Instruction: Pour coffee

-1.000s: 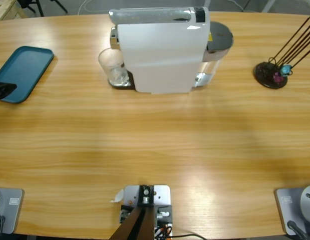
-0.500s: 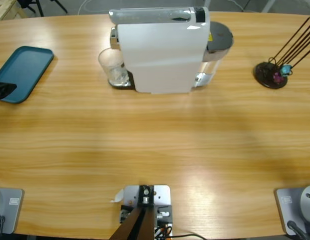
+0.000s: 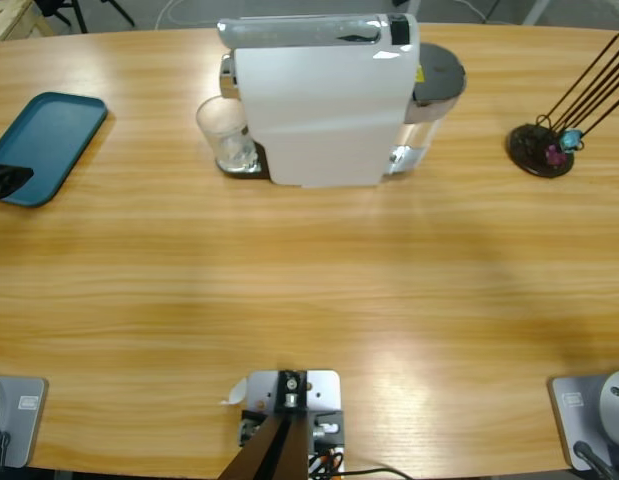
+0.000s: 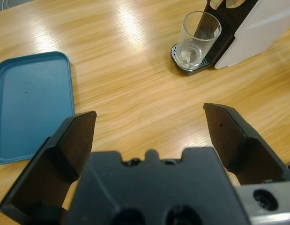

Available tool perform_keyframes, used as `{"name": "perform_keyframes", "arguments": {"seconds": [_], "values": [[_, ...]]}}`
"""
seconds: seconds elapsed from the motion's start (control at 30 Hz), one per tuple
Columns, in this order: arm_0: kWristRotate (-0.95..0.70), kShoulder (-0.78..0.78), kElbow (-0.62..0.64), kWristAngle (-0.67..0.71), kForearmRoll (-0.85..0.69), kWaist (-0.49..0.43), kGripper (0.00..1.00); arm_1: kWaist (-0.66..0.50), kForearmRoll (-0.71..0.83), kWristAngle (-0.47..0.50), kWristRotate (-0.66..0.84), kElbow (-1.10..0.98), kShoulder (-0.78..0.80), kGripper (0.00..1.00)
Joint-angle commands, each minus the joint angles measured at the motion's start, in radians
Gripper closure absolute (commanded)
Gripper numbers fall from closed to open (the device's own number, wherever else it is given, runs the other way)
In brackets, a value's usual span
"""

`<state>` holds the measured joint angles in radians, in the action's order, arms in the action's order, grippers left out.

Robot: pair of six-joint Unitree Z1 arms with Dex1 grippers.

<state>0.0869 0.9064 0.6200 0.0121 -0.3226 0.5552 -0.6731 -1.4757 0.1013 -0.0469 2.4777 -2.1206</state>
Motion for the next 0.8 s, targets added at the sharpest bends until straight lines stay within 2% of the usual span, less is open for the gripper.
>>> {"name": "perform_keyframes", "arguments": {"seconds": [0.03, 0.8], "values": [[0.011, -0.024, -0.037, 0.010, 0.007, -0.008, 0.000, -0.008, -0.012, -0.009, 0.005, -0.052, -0.053, 1.000], [0.011, -0.026, -0.037, 0.011, 0.006, -0.008, 0.000, -0.025, 0.029, -0.018, 0.020, -0.153, -0.042, 1.000]]}}
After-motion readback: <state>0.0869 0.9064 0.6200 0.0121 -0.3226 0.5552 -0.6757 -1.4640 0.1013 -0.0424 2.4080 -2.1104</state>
